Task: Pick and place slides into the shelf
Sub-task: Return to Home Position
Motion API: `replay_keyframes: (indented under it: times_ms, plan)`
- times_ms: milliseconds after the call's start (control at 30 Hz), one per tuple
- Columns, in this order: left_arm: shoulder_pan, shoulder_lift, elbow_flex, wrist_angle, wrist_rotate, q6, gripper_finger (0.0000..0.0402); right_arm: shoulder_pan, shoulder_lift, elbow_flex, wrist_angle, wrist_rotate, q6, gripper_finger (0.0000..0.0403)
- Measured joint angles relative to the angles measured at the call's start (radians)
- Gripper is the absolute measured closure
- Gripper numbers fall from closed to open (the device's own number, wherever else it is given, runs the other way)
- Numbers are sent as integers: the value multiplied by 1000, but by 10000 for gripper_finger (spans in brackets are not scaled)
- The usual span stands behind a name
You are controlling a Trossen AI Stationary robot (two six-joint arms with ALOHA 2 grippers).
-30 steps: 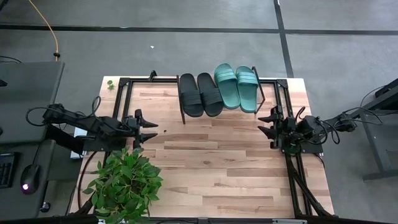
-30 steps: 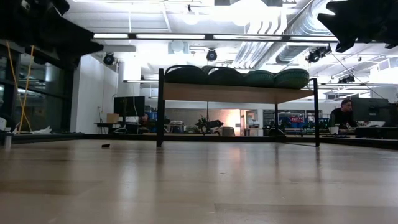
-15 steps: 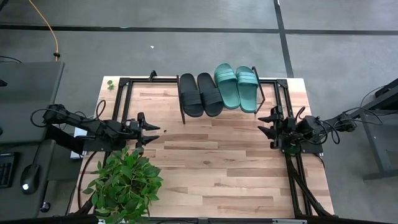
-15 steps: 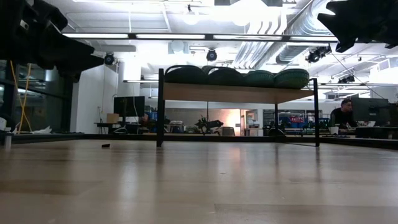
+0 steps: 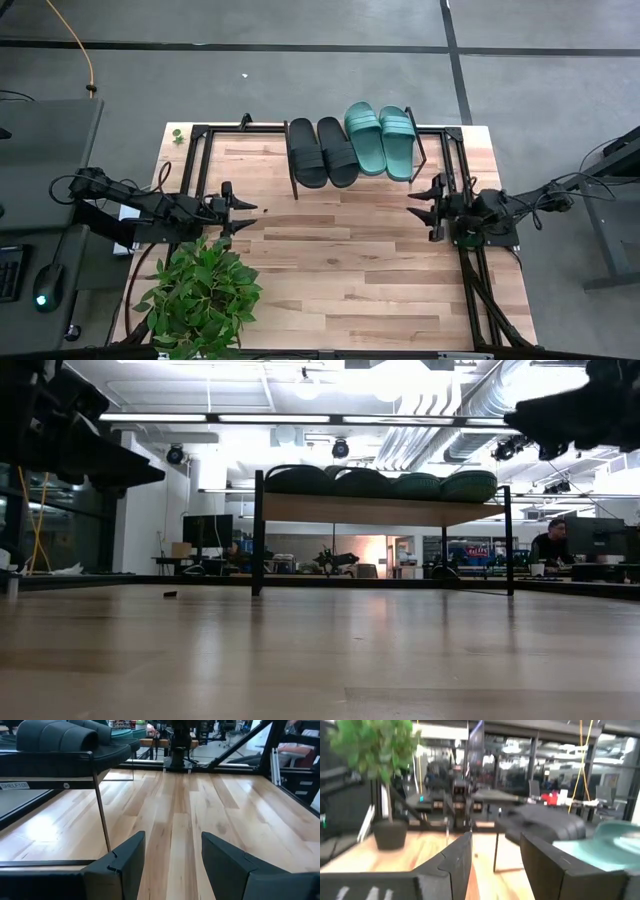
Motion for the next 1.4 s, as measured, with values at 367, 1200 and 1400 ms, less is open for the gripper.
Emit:
replay_keyframes:
  times_ms: [367, 1200, 1400]
  plan:
    - [0, 0, 1, 0, 0, 27, 224, 0, 0, 34, -207, -62, 21, 246]
    - [0, 1, 1, -1, 8, 68, 224, 0, 8, 53, -302, -131, -1, 246]
    - [0, 1, 2, -1, 8, 96, 224, 0, 21, 53, -302, -131, -1, 246]
